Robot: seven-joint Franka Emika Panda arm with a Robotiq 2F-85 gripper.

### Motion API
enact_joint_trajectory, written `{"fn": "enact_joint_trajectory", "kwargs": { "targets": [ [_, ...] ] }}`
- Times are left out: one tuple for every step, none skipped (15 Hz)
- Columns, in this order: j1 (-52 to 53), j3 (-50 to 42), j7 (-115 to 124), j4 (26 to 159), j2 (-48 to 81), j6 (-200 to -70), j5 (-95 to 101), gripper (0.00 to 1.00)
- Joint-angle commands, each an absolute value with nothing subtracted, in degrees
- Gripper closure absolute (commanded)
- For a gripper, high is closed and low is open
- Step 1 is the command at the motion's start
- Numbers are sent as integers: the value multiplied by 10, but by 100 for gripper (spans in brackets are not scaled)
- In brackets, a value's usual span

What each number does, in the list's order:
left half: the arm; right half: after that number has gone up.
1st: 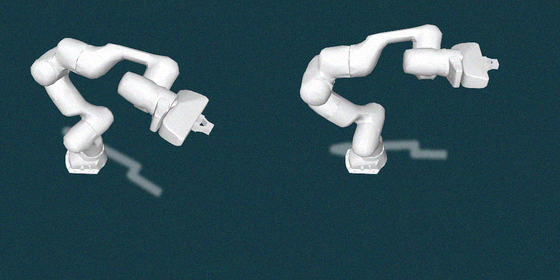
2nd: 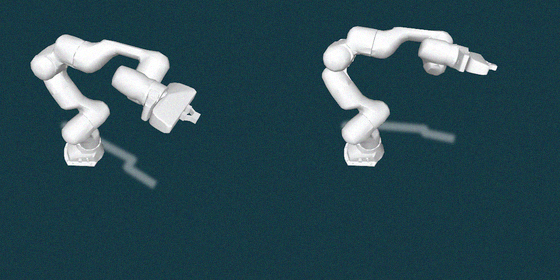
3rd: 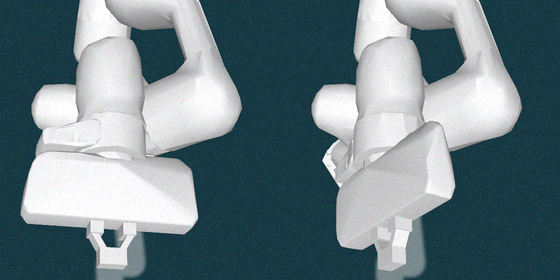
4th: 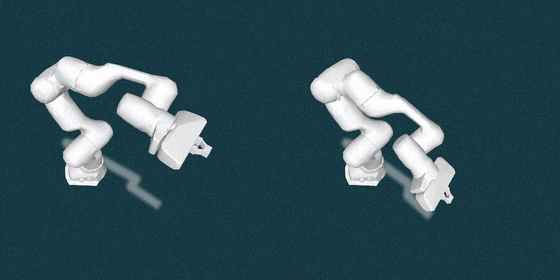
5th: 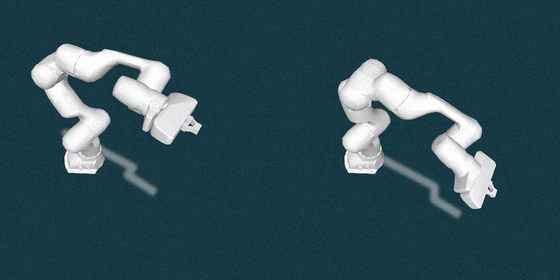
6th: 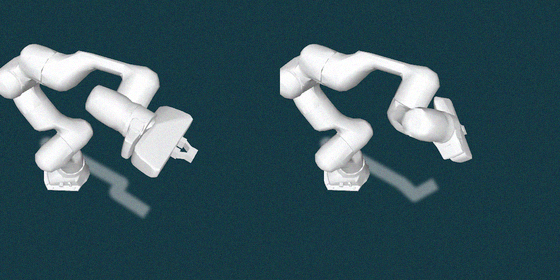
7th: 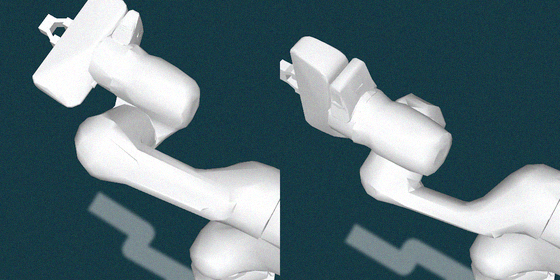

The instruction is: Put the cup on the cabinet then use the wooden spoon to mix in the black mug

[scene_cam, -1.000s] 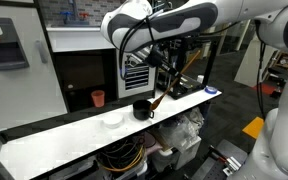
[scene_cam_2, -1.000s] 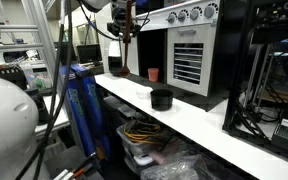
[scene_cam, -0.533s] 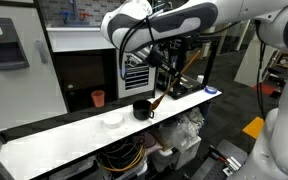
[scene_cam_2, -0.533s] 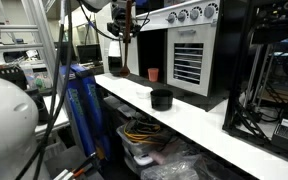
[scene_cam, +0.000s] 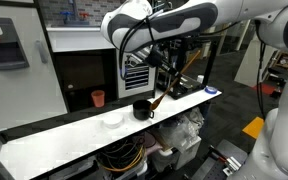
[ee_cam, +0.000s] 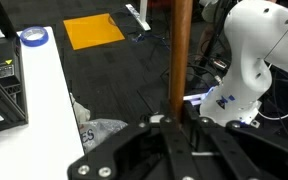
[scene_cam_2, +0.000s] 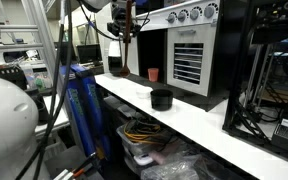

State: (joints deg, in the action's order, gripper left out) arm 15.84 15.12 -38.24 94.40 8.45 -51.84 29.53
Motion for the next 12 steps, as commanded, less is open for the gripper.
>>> {"fn": "enact_joint_trajectory", "kwargs": {
  "targets": [
    [150,153,-402,941,93,-523,332,96],
    [150,152,-405,940,98,-522,353,96],
    [150,152,-416,939,103,-523,381,96],
    [150,152,-429,938,109,-525,410,96],
    [152,153,-441,937,116,-526,445,96],
    [153,153,-452,938,124,-529,477,96],
    [154,153,-462,937,133,-532,512,96],
    [155,152,-465,935,143,-533,543,96],
    [156,151,-468,932,154,-538,573,96],
    [156,150,-471,930,165,-545,598,96],
    [156,150,-470,928,175,-555,621,96],
    [157,149,-469,925,185,-563,638,96]
  ]
}}
